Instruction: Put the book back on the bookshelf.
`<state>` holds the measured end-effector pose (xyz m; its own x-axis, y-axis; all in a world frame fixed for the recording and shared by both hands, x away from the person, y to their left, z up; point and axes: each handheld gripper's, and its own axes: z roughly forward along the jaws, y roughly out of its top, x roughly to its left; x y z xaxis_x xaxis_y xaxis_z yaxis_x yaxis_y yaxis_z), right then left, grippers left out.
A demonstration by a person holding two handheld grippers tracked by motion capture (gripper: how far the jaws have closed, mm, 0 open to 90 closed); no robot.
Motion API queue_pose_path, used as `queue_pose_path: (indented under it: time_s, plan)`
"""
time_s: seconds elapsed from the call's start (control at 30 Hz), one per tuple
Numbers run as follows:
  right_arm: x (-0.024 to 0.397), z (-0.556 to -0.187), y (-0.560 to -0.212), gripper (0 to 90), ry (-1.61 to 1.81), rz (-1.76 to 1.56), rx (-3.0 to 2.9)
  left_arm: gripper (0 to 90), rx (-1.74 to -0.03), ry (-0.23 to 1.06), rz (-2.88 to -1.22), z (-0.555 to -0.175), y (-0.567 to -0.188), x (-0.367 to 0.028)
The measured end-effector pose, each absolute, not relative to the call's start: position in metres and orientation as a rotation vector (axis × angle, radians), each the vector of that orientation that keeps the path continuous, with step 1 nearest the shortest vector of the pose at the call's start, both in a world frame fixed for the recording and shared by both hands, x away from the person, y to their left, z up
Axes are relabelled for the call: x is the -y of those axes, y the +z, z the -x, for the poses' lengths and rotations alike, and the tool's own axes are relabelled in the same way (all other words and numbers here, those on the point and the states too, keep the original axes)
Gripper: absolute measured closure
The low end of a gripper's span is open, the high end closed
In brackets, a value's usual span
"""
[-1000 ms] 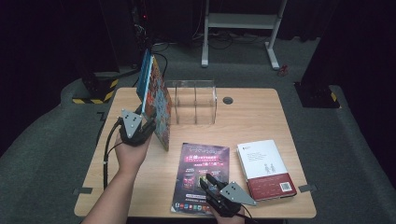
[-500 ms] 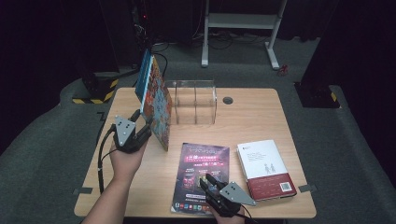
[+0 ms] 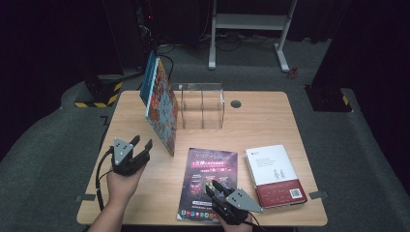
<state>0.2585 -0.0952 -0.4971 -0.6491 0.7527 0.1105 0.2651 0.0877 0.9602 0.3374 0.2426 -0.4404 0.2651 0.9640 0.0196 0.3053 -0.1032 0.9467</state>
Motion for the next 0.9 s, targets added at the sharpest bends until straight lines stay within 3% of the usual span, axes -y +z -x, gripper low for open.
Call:
queue_pose_path:
  time_s: [0.27,0.37,0.53,0.9]
  plan:
    - [0.097,-0.26,-0.497,66.4,1.574,-1.0,-1.951,43.8,-1.24,0.654,-1.79,-0.331,-0.49,-0.238]
    - [0.098,-0.261,-0.497,66.0,1.564,-1.014,-1.948,42.5,-1.283,0.505,-1.812,-0.333,-0.506,-0.237]
    - [0.101,-0.265,-0.497,63.4,1.52,-1.033,-1.953,39.6,-1.254,0.459,-1.894,-0.333,-0.515,-0.227]
    - [0.12,-0.29,-0.499,37.3,1.209,-1.244,-2.053,25.3,-1.122,0.308,-2.048,-0.322,-0.52,-0.179]
